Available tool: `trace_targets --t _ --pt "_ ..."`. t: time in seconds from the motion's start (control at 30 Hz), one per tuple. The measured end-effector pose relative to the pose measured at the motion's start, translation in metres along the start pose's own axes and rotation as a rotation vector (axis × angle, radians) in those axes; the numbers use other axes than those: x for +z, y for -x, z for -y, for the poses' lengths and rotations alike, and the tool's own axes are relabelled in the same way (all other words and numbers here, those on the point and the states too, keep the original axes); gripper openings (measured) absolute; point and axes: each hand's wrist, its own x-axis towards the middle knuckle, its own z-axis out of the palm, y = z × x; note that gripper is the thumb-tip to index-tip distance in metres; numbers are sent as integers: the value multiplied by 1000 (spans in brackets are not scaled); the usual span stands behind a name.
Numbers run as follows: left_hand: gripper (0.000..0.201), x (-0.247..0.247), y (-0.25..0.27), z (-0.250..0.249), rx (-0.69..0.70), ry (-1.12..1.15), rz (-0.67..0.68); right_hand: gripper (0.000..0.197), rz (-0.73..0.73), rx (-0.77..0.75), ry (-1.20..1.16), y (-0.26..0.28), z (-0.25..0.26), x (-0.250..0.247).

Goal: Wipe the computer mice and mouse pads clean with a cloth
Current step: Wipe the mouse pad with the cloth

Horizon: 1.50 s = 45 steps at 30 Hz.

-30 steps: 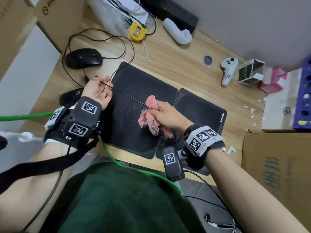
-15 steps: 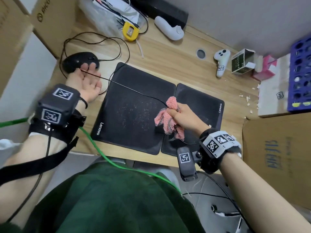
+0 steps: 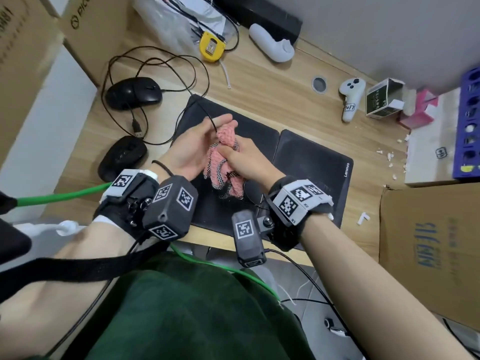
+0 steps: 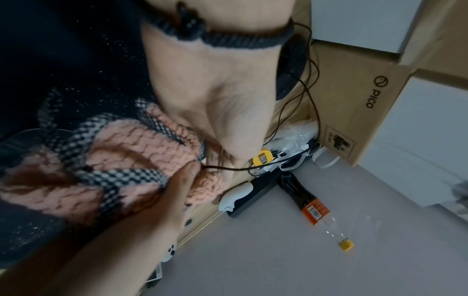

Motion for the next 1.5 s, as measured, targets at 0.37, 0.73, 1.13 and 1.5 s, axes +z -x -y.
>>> trace_targets --t 0.37,0.73,1.13,1.5 --pt "29 -11 -10 0 107 50 -300 8 49 -24 -50 7 -6 0" --pt "30 -79 -17 -53 255 464 -677 30 87 82 44 29 -66 -41" --pt "50 3 -4 -2 -78 147 -98 16 -17 22 -135 7 -21 -37" --pt "49 -5 -12 -7 44 -66 -107 18 85 -68 21 -8 -3 -21"
